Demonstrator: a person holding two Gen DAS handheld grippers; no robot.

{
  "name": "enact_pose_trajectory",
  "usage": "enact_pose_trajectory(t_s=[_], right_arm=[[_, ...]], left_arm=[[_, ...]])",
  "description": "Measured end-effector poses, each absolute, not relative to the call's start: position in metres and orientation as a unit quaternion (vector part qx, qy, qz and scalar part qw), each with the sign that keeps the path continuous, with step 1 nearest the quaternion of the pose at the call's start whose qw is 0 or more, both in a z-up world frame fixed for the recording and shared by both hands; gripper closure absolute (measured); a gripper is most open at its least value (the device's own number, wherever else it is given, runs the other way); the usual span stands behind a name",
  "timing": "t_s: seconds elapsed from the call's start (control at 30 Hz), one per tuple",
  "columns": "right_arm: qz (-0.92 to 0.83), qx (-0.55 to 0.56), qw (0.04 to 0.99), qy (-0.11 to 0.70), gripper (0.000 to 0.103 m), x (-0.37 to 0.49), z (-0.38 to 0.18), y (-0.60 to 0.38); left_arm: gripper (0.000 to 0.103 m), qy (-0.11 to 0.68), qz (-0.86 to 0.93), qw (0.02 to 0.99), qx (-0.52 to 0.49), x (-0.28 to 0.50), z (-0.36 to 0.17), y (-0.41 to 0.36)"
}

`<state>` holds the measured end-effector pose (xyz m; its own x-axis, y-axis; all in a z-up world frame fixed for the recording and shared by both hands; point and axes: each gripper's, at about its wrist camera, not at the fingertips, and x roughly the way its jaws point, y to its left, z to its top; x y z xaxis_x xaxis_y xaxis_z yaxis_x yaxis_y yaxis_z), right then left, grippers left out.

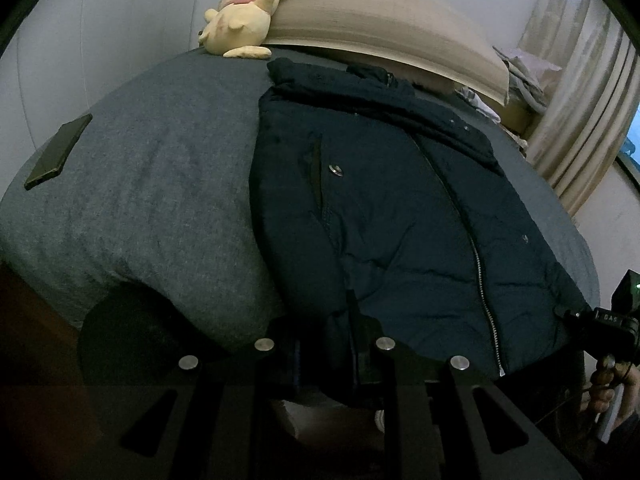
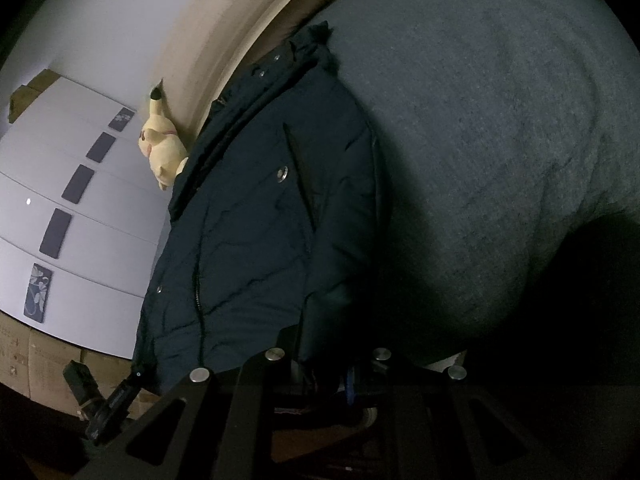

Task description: Fold large clothes

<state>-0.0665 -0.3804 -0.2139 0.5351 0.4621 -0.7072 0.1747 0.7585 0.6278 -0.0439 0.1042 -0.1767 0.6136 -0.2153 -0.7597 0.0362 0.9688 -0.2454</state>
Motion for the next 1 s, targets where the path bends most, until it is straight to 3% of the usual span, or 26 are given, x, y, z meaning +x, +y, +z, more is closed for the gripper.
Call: enact_pose_trajectory(t_s=[1.0], right_arm=[[0.101,0.318,0.818,0.469,0.091,-0.08,-0.208,-0.384]], left_arm=[[0.085,0.428,-0.081,0.895,-0.091,-0.064,-0.164,0.104]])
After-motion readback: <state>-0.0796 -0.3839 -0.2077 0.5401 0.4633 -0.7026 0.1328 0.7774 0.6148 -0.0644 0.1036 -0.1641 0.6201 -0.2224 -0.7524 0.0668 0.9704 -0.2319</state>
